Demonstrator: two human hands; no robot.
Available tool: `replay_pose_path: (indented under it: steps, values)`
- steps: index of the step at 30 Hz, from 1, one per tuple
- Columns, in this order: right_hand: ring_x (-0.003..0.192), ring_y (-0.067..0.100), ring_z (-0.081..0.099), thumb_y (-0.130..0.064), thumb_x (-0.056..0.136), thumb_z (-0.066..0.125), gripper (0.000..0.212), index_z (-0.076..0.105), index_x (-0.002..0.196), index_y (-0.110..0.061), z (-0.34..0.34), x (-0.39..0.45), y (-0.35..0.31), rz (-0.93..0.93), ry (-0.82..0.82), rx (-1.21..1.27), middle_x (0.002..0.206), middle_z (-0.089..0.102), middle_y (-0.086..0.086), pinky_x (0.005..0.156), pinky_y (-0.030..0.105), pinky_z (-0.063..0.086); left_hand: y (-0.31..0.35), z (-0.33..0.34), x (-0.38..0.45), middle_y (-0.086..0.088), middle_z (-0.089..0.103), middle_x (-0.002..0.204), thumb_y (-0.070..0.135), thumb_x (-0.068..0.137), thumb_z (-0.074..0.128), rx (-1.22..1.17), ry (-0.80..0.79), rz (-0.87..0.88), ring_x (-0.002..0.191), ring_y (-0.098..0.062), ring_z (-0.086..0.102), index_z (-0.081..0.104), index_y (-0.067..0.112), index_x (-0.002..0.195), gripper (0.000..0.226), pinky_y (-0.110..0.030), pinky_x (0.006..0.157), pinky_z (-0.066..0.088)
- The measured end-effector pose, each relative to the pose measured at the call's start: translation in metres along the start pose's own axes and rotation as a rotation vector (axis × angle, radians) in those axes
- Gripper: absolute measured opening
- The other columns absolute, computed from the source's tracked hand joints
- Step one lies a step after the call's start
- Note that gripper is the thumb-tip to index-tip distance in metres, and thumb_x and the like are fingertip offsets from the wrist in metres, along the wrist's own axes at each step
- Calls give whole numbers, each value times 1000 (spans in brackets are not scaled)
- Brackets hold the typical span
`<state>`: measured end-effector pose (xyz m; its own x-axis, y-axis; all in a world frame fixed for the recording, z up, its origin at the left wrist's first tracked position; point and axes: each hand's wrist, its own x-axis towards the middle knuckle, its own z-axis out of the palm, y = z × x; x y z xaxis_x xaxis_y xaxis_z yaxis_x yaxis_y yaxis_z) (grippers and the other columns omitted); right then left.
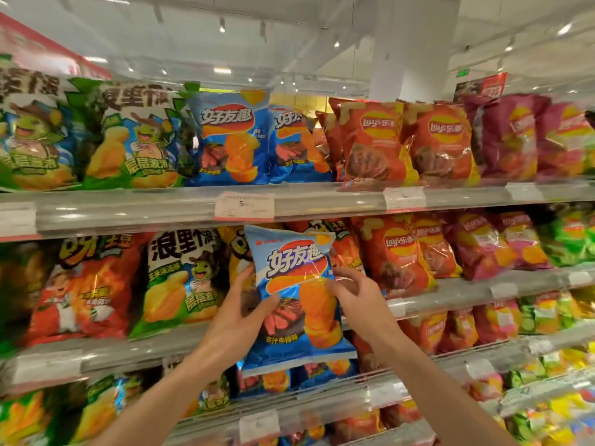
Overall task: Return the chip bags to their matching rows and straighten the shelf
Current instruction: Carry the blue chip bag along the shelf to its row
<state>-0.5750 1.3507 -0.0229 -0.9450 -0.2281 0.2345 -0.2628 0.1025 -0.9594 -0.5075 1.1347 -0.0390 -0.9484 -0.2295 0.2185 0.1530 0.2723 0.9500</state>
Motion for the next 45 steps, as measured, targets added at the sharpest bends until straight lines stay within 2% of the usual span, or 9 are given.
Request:
replay_pose_path:
  steps: [5, 8, 11, 16, 24, 30, 36, 40, 45]
  values:
    - [102, 4, 65, -42, 95, 61, 30, 59, 121, -27, 6, 21, -4, -77, -13, -141, 110, 68, -9, 79, 15, 49, -4, -11, 12, 8, 68, 118, 55, 74, 69, -21, 133, 26, 102, -10, 69, 40, 64, 128, 62, -34, 82, 59]
    - [110, 17, 58, -53, 92, 58, 46, 55, 124, -20, -1, 53, 2, -195, 186, -437, 118, 62, 0, 84, 29, 48, -9, -23, 14, 22, 67, 106, 43, 85, 70, 13, 228, 63, 90, 5, 68, 37, 51, 139, 63, -15, 65, 55]
    - [131, 39, 38, -66, 83, 58, 82, 37, 140, -11, 1, 79, 18, -155, 286, -763, 141, 41, 19, 102, 53, 40, -9, -33, 12, 32, 64, 98, 37, 90, 69, 60, 288, 83, 84, 12, 66, 37, 54, 136, 58, -12, 59, 52]
    - [147, 39, 13, -102, 47, 39, 137, -2, 153, -25, 6, 99, 40, 14, 190, -835, 161, 9, 18, 114, 61, 22, -7, -41, 9, 23, 60, 112, 38, 89, 68, 50, 330, 98, 94, 0, 67, 36, 48, 141, 62, -34, 81, 59]
    - [136, 42, 28, -84, 57, 66, 126, 7, 152, -26, 8, 101, 33, -10, 197, -797, 147, 26, 17, 109, 60, 31, -5, -44, 11, 16, 64, 111, 30, 93, 67, 75, 320, 127, 85, 6, 69, 36, 48, 138, 58, -14, 60, 55]
    - [133, 41, 30, -81, 60, 66, 113, 21, 148, -26, 14, 98, 3, -74, 233, -828, 142, 30, 16, 107, 59, 30, -5, -47, 12, 15, 64, 110, 37, 91, 66, 75, 346, 125, 84, 5, 70, 36, 58, 131, 54, -16, 59, 56]
    - [133, 40, 28, -83, 63, 62, 108, 28, 147, -24, -5, 76, -9, -122, 336, -958, 145, 27, 16, 106, 56, 26, -3, -25, 19, 8, 62, 122, 39, 91, 65, 110, 336, 127, 96, -6, 68, 35, 46, 142, 60, -41, 82, 60]
    - [137, 39, 24, -82, 65, 61, 107, 25, 148, -25, -37, 60, -7, -96, 417, -1006, 149, 25, 16, 109, 57, 24, 5, 4, 29, 23, 58, 112, 37, 94, 64, 148, 327, 151, 82, 14, 63, 32, 39, 147, 62, -29, 75, 57]
    - [139, 41, 22, -83, 64, 62, 111, 25, 150, -24, -86, 40, 2, -44, 534, -977, 152, 24, 19, 110, 59, 21, 18, 49, 56, 11, 57, 123, 36, 97, 60, 195, 327, 166, 106, -9, 60, 28, 30, 151, 62, -31, 83, 51]
